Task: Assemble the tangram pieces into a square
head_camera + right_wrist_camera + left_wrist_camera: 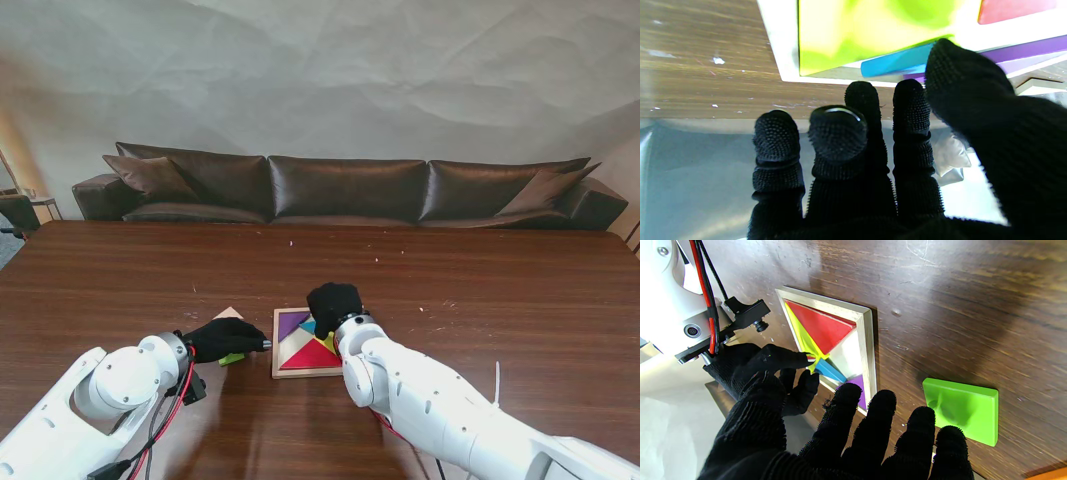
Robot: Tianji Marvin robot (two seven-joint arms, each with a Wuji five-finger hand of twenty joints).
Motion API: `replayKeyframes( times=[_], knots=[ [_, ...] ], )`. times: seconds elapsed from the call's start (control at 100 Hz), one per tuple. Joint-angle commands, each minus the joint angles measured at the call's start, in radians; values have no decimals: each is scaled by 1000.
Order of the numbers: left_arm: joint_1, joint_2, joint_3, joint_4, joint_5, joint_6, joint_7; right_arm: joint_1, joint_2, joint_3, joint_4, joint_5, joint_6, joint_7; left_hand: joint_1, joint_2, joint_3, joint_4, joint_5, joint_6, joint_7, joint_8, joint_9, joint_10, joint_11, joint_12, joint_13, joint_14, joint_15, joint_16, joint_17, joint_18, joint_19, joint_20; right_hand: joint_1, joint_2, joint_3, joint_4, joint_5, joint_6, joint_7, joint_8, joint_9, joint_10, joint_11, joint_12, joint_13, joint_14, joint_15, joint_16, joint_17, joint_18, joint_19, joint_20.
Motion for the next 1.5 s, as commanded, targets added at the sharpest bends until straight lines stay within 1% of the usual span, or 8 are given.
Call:
replayKeyframes(
  times=[0.0,0.21,0.29,0.45,0.72,0.82,1.06,1.49],
  knots=[
    [1,-1,0,-2,-3,5,-21,-10,2,3,-6,-7,-12,4,10,26,7,26,16,4,-1,5,11,9,-4,11,21,16,13,14,2,16,4,7,25,-17,-14,-36,6,-28,31,-17,22,-21,5,5,26,-10,22,11,220,9,20,10],
    [-1,0,2,-2,-3,6,-24,-17,10,12,-18,-7,-15,12,10,27,6,26,17,4,-1,6,11,7,-4,11,22,15,13,14,3,15,4,7,16,-5,-12,-34,-4,-31,27,-30,18,-18,1,7,25,-7,22,10,220,9,20,9],
    [-1,0,3,-1,-4,6,-25,-22,10,18,-21,0,-20,12,11,27,6,26,18,4,0,6,12,10,-4,11,21,14,13,14,3,15,4,7,23,10,-12,-31,-13,-74,26,-30,17,-19,3,12,27,-9,30,13,213,13,21,11],
    [-3,0,5,0,-5,8,-27,-37,25,33,-59,5,-47,33,11,27,6,26,19,5,0,6,11,8,-5,11,22,16,14,15,3,16,4,7,21,117,10,-4,-37,-163,30,-73,3,-29,43,76,26,-9,82,34,177,25,41,35],
    [-4,-1,5,1,-5,7,-25,-50,41,36,-96,5,-82,64,12,26,7,26,17,5,-1,5,13,9,-4,11,23,16,15,15,3,17,4,7,63,233,52,17,-46,-231,-46,-148,-62,-34,72,158,26,-14,88,37,126,26,51,55],
    [-3,0,5,1,-4,4,-25,-44,42,25,-94,2,-85,77,12,27,7,26,17,6,-1,5,12,10,-4,11,24,15,15,15,3,16,5,7,69,274,56,23,-52,-230,-96,-167,-93,-36,105,195,26,-13,101,43,112,23,55,60],
    [-2,0,3,2,-3,1,-24,-38,39,11,-85,0,-80,84,12,27,7,26,19,5,0,6,12,11,-4,11,23,16,15,15,4,16,5,7,66,290,53,32,-94,-208,-193,-208,-115,-36,138,217,27,-16,125,49,102,23,61,62],
    [-2,0,3,3,-4,-3,-25,-27,44,-10,-80,-29,-50,93,11,27,6,26,19,5,0,6,13,6,-4,11,24,17,15,15,7,17,6,7,40,333,48,55,-138,-164,-231,-204,-160,-24,146,224,27,-24,130,46,90,13,70,61]
  ],
)
